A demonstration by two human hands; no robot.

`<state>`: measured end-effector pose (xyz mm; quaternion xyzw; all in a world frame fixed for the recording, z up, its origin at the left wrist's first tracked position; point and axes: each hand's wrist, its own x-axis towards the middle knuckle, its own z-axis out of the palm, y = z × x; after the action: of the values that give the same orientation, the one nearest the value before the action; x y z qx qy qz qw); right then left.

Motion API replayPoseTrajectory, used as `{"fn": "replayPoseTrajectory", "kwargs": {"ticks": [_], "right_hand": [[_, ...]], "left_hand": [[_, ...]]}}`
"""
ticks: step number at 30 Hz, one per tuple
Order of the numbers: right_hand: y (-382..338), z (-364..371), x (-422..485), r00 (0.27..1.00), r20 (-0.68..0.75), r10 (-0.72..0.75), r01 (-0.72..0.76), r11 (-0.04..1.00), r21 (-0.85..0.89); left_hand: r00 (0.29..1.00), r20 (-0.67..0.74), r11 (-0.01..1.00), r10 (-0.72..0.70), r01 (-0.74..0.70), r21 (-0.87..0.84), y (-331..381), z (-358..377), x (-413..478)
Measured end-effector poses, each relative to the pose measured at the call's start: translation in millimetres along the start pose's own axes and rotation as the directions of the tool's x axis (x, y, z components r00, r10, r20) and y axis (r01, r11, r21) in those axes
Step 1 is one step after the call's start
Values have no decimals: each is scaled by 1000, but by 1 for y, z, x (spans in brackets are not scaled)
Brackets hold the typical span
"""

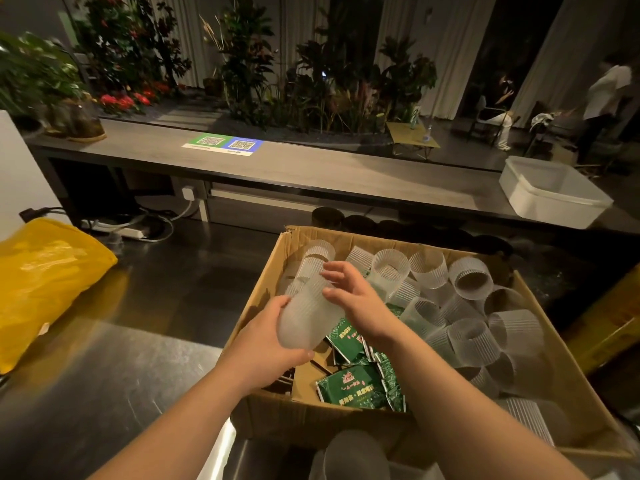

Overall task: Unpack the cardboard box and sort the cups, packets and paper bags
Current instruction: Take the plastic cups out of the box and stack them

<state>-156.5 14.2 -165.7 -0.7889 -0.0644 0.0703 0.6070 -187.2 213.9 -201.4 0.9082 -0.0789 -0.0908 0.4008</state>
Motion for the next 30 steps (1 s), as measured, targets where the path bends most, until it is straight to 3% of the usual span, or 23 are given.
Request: {"fn": "replayPoseTrajectory", "kwargs": {"ticks": [5,6,8,10,11,16,18,22,27,30], "right_hand": [[10,17,3,961,258,98,-104,995,9],[10,17,8,966,240,101,-109,994,19],[9,14,25,995,39,95,-94,996,-10],[13,10,52,969,-237,73,-126,967,-220],[16,8,64,952,-300,67,-162,938,-306],[29,18,102,964,-243,105,-241,728,-642],[34,22,104,963,-247,107,-252,679,-690],[42,18,94,951,-295,88,-256,759,-598],[43,6,78,970,-243,34,-134,902,-410],[35,-4,61,988,-156,-7,-5,997,-75]], "left_hand": [[999,22,1000,-28,28,15,-1,0,1],[999,17,999,-36,35,20,-2,0,1],[999,22,999,-34,34,9,-2,1,2],[999,46,1000,-24,24,8,-3,2,3],[998,62,1000,-25,24,16,-3,2,3],[994,94,998,-49,46,40,-4,5,5],[994,91,998,-61,58,35,-6,6,7],[994,84,997,-73,71,28,-7,7,9],[993,91,997,-71,71,8,-9,6,11],[994,88,998,-65,64,8,-8,5,10]]}}
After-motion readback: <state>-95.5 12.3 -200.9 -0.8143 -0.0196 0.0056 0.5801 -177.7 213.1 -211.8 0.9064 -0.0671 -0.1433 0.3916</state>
